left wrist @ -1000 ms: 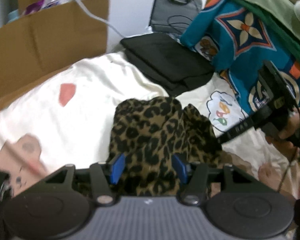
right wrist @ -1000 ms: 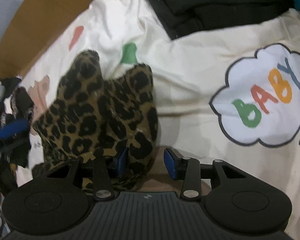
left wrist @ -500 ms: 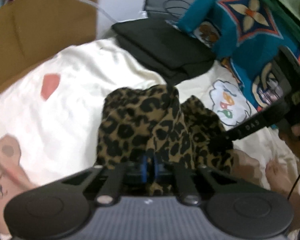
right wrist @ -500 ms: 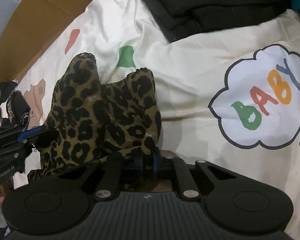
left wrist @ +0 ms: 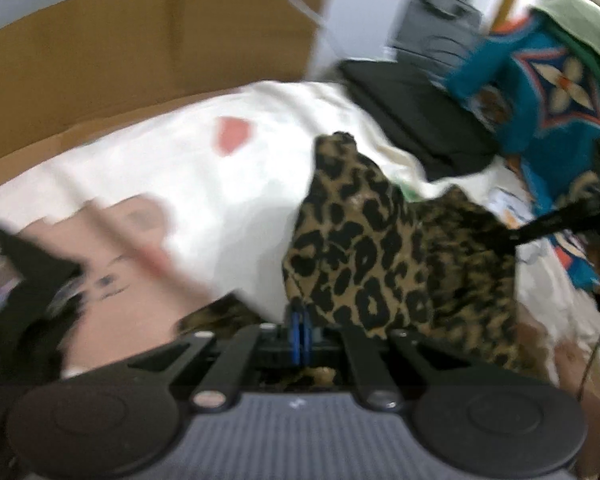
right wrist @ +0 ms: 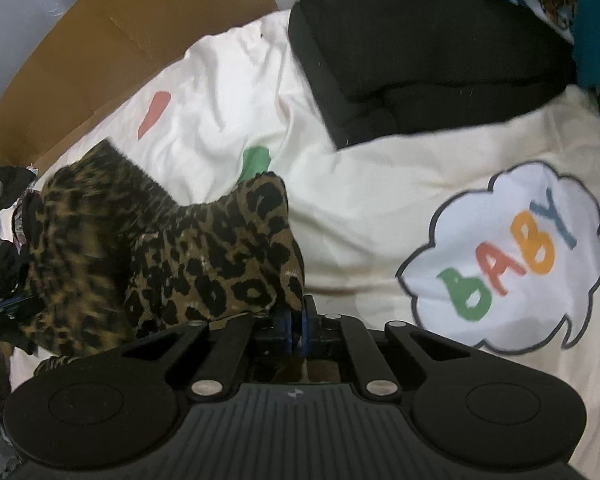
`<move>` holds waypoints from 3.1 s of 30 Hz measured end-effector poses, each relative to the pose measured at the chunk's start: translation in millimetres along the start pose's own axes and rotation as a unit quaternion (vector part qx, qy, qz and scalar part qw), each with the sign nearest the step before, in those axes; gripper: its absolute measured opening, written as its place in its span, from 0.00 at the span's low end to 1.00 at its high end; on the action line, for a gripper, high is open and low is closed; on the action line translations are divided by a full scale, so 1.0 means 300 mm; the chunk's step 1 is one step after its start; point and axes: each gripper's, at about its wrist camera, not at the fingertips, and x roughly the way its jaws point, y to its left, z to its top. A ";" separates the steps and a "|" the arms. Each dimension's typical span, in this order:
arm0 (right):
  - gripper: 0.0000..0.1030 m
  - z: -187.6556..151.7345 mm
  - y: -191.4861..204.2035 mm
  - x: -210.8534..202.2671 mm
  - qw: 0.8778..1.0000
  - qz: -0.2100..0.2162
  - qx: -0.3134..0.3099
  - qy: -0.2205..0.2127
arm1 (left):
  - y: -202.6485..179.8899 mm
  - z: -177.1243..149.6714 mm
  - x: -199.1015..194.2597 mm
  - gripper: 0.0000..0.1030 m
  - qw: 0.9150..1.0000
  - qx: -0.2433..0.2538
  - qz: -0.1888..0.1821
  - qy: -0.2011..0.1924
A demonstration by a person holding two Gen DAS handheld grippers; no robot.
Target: Fold clothes
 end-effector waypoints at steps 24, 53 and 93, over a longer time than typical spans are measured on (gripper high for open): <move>0.05 0.128 0.087 0.011 0.994 -0.017 -0.102 -0.027 | 0.245 -0.272 -0.297 0.05 0.986 -0.106 0.109 0.061; 0.46 0.167 0.197 0.132 0.977 -0.016 -0.211 -0.035 | 0.210 -0.113 0.107 0.46 0.996 -0.079 0.020 0.049; 0.06 0.346 0.492 0.104 0.956 0.037 -0.267 -0.116 | 0.315 -0.030 -0.092 0.13 0.983 -0.072 0.139 -0.098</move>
